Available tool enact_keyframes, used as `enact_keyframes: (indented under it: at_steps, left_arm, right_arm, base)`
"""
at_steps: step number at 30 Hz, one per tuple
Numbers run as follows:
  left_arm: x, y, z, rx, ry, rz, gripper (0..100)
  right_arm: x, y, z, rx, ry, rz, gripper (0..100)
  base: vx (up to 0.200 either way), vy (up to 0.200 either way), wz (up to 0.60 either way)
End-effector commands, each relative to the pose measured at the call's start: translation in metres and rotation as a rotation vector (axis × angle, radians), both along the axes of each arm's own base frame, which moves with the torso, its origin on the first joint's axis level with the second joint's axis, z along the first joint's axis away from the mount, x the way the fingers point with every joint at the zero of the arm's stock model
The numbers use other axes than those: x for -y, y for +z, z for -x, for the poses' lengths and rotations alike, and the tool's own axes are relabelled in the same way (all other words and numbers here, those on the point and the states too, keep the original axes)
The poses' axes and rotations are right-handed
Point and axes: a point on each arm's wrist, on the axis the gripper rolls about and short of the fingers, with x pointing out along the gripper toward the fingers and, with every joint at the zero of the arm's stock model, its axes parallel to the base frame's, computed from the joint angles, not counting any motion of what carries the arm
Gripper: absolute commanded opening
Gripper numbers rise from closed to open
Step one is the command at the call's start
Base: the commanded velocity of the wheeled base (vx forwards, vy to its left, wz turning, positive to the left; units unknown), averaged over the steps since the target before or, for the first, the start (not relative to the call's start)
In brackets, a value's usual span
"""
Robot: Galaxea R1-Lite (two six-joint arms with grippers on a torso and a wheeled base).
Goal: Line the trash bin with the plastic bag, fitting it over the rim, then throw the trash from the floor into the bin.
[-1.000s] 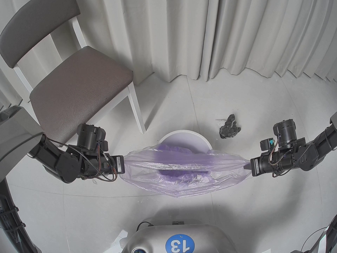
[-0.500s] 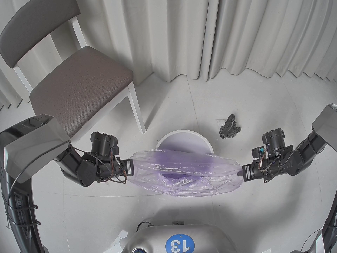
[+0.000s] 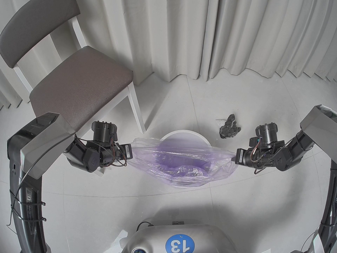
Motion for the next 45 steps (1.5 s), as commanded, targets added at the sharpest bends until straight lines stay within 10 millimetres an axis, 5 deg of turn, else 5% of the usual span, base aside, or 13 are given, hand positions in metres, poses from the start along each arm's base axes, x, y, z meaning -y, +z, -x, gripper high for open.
enact_keyframes:
  at_steps: [1, 10, 20, 28, 39, 45]
  left_arm:
    - [-0.024, 0.006, 0.001, 0.008, 0.051, 0.001, 0]
    - [-0.026, 0.023, -0.007, 0.054, 0.054, 0.011, 0]
    - [0.033, 0.015, 0.052, 0.053, -0.091, 0.065, 0]
    - [0.049, -0.002, 0.082, 0.057, -0.163, 0.063, 0]
    - [0.03, -0.02, 0.089, 0.113, -0.156, 0.1, 0]
    - [0.019, -0.016, 0.108, 0.068, -0.162, 0.097, 0]
  right_arm:
    - [-0.004, -0.004, 0.014, -0.025, 0.057, 0.048, 0]
    - [-0.023, 0.006, 0.042, -0.029, 0.163, 0.083, 0]
    - [-0.016, 0.011, 0.045, 0.0, 0.17, 0.101, 0]
    - [-0.016, -0.001, 0.065, 0.038, 0.278, 0.178, 0]
    - [0.005, -0.029, 0.068, 0.123, 0.335, 0.29, 0]
    - [0.007, -0.027, 0.08, 0.11, 0.365, 0.315, 0]
  base:
    - [0.0, 0.0, 0.0]
    - [0.0, 0.0, 0.0]
    - [0.0, 0.0, 0.0]
    - [0.0, 0.0, 0.0]
    - [0.0, 0.0, 0.0]
    - [0.0, 0.0, 0.0]
